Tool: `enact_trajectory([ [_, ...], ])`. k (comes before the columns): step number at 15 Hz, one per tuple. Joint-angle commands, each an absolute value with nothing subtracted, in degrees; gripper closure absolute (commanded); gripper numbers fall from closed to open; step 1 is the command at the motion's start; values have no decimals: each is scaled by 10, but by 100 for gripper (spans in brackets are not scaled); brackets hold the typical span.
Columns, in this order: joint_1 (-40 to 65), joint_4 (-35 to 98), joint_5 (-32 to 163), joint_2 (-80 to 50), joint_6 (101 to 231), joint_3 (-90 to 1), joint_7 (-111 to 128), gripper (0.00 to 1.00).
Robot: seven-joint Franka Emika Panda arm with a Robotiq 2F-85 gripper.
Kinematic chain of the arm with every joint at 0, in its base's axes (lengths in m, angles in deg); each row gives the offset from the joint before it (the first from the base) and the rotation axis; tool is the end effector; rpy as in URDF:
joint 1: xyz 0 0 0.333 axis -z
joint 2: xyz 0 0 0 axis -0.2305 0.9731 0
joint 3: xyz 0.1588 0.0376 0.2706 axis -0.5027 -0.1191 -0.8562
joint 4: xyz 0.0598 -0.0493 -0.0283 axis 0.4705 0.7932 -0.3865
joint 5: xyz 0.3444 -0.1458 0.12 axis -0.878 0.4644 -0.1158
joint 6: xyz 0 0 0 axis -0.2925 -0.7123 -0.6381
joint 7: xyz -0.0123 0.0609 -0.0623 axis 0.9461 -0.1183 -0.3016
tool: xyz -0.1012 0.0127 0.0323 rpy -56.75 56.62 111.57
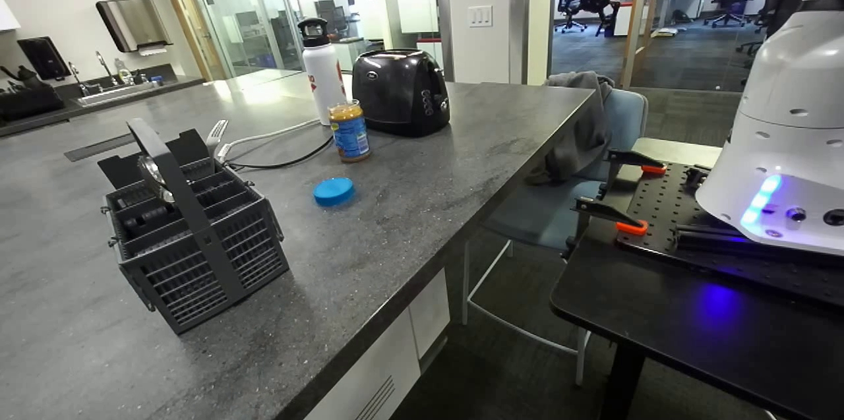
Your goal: Put the coat on the table
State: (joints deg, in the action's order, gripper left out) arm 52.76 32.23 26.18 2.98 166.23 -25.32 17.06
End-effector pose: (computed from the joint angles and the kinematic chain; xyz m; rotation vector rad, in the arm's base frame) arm 0.3679 -0.6009 0.3142 -2.3230 1.8617 -0.4706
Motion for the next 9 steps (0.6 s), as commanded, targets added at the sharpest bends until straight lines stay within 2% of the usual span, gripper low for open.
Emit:
enact_trajectory([
  [1,574,218,297,119,1654,-288,105,0],
  [2,580,273,297,79,1668,-303,134,0],
  [9,597,250,311,104,1673,-324,125,0],
])
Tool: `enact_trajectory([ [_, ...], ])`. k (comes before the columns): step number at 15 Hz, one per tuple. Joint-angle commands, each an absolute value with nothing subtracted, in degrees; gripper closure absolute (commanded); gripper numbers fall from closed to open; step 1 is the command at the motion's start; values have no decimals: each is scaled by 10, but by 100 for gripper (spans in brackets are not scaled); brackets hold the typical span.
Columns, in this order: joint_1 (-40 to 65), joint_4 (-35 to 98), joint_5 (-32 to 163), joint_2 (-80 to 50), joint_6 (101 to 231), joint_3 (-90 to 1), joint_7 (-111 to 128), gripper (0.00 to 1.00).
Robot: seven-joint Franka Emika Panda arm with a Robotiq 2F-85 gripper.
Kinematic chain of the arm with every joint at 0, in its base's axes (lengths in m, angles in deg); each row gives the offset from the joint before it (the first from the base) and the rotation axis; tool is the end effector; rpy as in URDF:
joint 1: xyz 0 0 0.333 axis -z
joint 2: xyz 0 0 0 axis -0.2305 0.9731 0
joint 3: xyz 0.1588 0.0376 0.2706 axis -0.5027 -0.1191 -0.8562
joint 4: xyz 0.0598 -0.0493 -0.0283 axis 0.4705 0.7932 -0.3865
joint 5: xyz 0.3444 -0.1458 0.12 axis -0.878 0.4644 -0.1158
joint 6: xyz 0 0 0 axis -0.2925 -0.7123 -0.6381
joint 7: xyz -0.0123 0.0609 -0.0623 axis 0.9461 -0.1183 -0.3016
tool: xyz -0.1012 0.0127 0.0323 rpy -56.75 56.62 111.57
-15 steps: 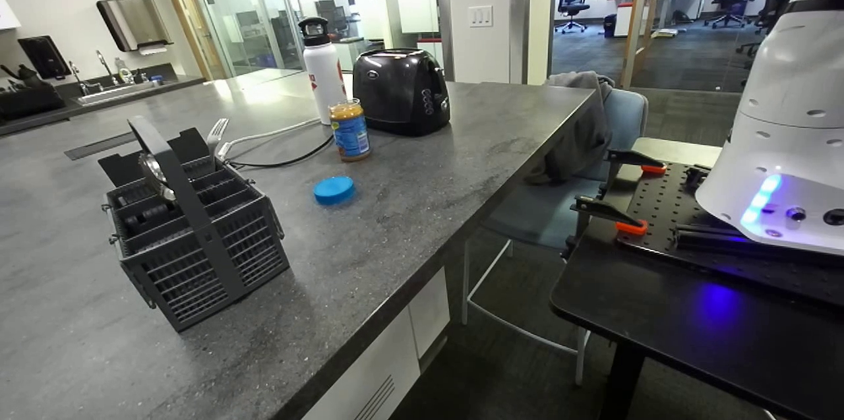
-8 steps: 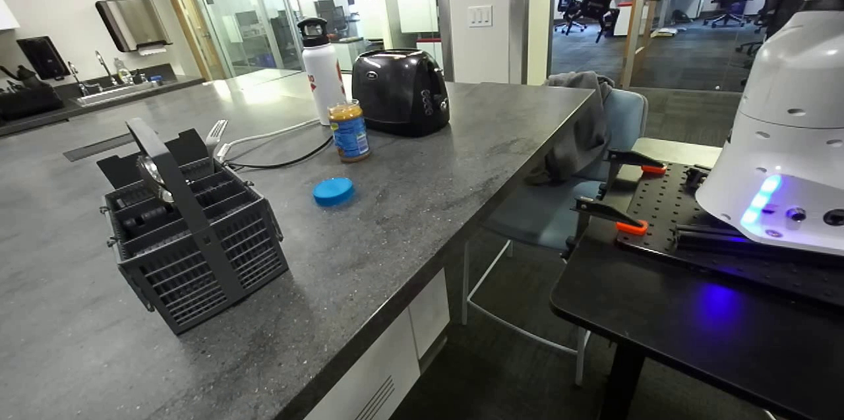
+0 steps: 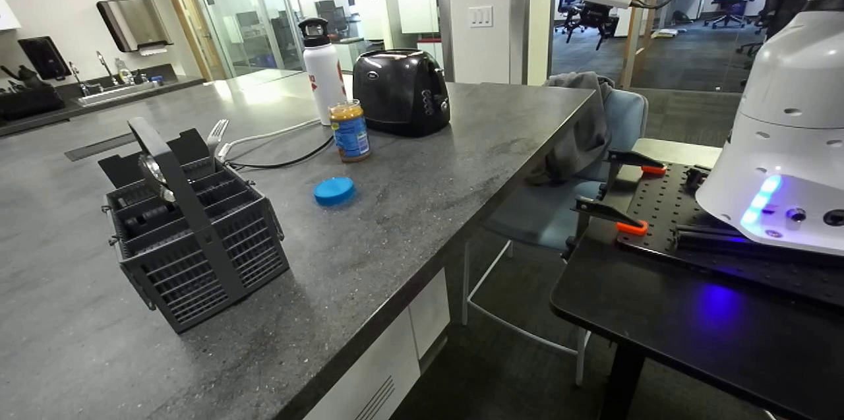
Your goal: Put the coat on the table
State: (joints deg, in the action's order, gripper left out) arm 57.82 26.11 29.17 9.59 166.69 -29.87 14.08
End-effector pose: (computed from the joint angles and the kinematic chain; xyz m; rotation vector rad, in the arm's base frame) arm 0.3725 -0.6238 0.2743 -2.3148 1.9031 -0.4217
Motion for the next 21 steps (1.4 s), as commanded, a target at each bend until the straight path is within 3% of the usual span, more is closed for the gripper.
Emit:
enact_trajectory([
  [1,599,238,317,120,1677,-327,118,0],
  [10,621,139,366,253,1776,-345,39,0],
  [17,621,60,423,332,1768,-322,-64,0],
  [18,623,51,427,340,1769,-322,-72,25],
  [21,626,29,437,355,1766,-323,-87,42],
])
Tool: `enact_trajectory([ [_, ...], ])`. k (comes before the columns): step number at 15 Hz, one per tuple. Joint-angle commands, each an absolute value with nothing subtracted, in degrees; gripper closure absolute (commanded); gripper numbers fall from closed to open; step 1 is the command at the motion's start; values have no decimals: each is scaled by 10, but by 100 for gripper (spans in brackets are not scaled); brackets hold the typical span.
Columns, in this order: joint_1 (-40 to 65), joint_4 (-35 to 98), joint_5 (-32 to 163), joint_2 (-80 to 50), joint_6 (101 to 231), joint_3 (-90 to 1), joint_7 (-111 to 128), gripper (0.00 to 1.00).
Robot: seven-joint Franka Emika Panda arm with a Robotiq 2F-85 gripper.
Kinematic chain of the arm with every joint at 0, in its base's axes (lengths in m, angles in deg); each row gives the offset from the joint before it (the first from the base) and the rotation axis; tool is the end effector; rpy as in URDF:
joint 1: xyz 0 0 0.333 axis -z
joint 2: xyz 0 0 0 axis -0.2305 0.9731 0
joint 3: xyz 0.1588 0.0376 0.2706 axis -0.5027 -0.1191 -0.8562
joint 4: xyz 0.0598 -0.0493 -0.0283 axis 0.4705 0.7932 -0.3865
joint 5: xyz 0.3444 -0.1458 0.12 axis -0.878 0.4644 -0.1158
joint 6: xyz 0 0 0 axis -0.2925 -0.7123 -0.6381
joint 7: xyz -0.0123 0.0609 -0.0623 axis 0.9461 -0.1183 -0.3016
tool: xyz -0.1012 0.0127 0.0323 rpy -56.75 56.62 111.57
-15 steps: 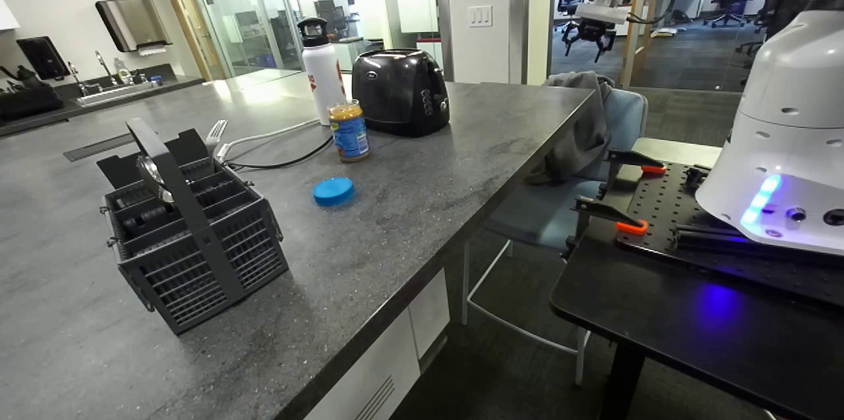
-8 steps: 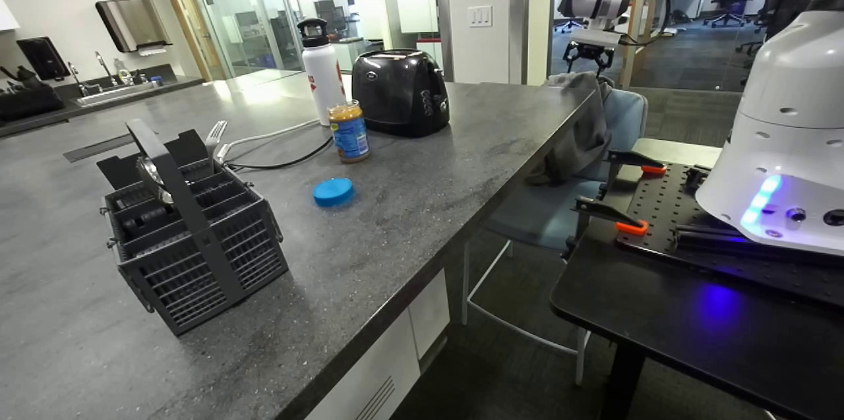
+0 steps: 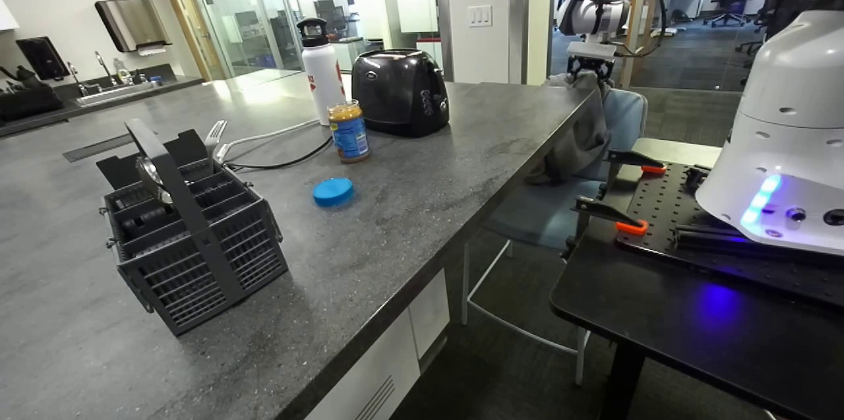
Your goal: Put the coat on the table
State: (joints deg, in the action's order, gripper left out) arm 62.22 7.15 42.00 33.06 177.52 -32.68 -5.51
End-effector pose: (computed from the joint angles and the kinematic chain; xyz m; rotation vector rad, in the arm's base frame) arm 0.3881 -0.6710 0.1342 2.1670 -2.1092 0.4009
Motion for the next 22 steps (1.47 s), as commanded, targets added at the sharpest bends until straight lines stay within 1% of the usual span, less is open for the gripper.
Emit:
enact_trajectory([
  [1,626,24,439,356,1766,-324,-90,50],
  [2,627,23,440,355,1765,-325,-91,56],
  [5,627,28,439,346,1767,-329,-86,79],
  [7,620,41,426,337,1770,-322,-75,93],
  [8,620,48,426,331,1772,-323,-70,98],
  [9,618,59,425,322,1774,-325,-65,94],
  [12,624,114,415,270,1786,-349,-16,97],
  [14,631,168,403,216,1810,-374,48,95],
  [17,656,240,381,139,1835,-431,168,95],
  [22,707,358,337,11,1820,-527,357,95],
])
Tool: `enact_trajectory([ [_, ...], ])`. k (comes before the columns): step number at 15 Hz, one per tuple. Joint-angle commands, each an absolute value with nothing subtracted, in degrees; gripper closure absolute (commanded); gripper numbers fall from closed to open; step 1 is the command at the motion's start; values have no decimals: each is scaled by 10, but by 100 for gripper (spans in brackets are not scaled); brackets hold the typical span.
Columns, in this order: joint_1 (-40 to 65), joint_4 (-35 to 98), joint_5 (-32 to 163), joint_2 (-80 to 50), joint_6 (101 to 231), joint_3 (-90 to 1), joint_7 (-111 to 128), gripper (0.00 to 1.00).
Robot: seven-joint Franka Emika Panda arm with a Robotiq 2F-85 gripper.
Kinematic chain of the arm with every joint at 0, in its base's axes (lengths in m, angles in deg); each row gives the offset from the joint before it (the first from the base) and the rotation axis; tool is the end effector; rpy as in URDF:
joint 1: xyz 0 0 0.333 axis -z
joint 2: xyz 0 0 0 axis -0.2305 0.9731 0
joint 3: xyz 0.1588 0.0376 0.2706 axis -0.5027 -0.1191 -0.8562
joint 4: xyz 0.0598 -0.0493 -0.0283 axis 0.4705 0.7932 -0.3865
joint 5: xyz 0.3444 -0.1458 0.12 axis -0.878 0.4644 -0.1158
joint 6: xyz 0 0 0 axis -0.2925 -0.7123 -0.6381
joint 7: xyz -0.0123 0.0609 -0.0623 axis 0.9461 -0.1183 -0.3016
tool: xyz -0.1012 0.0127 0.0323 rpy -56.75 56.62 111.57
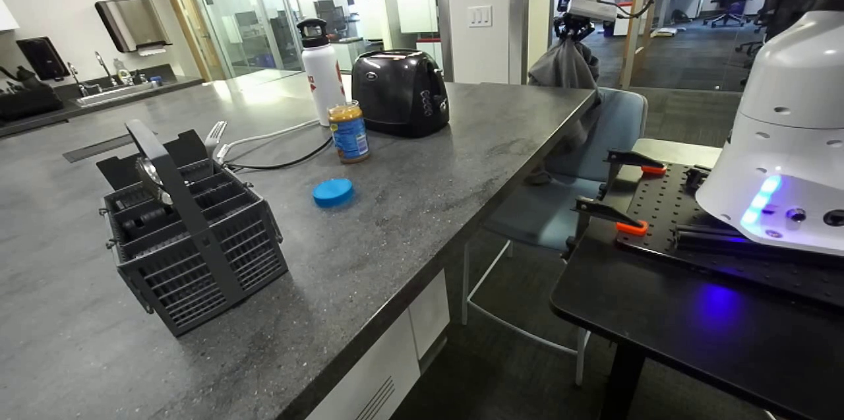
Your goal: Put the coat on the table
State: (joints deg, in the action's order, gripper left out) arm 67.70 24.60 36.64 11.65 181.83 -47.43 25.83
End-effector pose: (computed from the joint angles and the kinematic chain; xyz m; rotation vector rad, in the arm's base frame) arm 0.4186 -0.6193 0.2673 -2.5844 1.5732 -0.7255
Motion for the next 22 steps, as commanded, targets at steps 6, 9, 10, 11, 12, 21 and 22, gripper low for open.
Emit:
enact_trajectory([
  [6,743,493,232,-139,1780,-608,552,95],
  [9,709,543,155,-215,1745,-589,634,95],
  [10,693,559,128,-242,1729,-576,656,95],
  [11,671,575,116,-268,1711,-559,663,95],
  [12,649,589,109,-295,1690,-539,665,95],
  [21,542,617,137,-335,1665,-439,646,95],
  [22,531,613,132,-337,1654,-429,643,95],
])
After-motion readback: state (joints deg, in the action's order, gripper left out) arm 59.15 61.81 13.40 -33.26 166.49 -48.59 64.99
